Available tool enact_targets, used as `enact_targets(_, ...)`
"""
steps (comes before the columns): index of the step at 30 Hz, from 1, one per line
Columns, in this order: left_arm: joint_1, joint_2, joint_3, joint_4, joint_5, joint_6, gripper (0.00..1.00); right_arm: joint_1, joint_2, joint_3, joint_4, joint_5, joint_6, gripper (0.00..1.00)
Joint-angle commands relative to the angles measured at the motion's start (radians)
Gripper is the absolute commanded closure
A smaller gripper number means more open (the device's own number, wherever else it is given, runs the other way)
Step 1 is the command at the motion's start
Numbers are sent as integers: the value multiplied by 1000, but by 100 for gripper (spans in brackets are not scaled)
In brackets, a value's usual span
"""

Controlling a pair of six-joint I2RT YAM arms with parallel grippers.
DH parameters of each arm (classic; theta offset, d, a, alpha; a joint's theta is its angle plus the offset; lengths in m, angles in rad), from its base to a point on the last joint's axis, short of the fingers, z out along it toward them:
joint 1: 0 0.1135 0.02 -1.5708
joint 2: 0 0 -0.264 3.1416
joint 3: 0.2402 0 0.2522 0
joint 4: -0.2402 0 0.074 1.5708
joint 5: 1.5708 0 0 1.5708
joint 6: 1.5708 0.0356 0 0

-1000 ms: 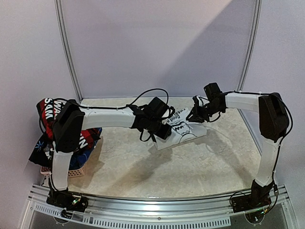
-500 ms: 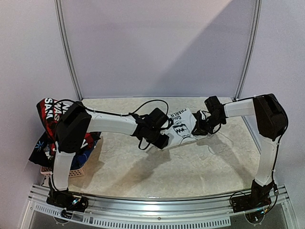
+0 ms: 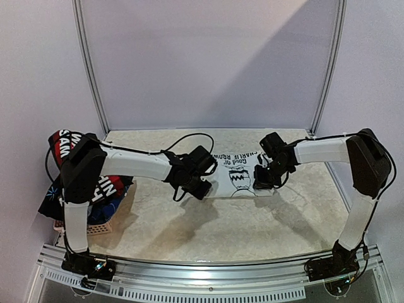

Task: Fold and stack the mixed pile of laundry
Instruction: Smooth out the square-folded T-shirt at the center of the board.

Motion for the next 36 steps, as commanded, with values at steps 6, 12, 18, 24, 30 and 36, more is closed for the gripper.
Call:
enact_targets(6, -25, -67, 125, -37, 89, 39, 63, 0, -66, 151, -59, 3, -44, 88)
enact_targets(12, -44, 61, 304, -32, 178, 29, 64, -4, -16, 127, -37, -25, -46, 89)
enact_targets(18, -44, 194, 453, -46, 222, 25, 64, -41, -28, 0, 4, -15, -29, 89)
enact_targets(24, -44, 304, 547, -75, 227, 31, 64, -68, -40, -82, 41, -17, -23, 90)
enact_targets(30, -42, 342, 526, -82, 181, 31, 65, -76, -49, -135, 50, -14, -24, 91)
enact_targets(36, -39, 340, 431, -62, 135, 28, 66, -82, -76, -178, 56, -9, -22, 92)
